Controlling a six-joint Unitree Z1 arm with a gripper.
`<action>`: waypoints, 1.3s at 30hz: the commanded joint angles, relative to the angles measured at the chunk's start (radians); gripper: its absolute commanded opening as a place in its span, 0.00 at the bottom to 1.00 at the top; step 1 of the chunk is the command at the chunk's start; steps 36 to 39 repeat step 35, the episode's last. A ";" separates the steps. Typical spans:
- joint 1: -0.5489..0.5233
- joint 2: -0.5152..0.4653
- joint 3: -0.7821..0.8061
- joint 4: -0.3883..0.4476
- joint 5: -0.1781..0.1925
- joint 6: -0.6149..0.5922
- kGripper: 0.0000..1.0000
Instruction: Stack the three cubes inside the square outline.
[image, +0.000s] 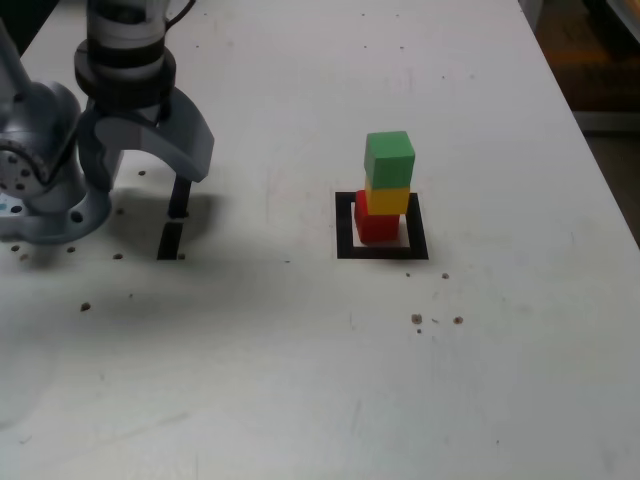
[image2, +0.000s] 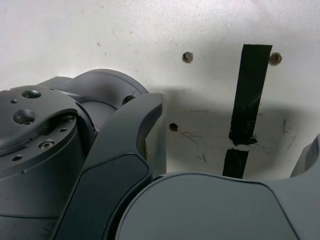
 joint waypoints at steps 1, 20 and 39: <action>0.001 -0.003 0.002 -0.001 -0.003 0.007 0.99; 0.001 0.045 0.037 -0.054 -0.087 0.012 0.99; 0.001 0.041 0.037 -0.050 -0.093 0.013 0.99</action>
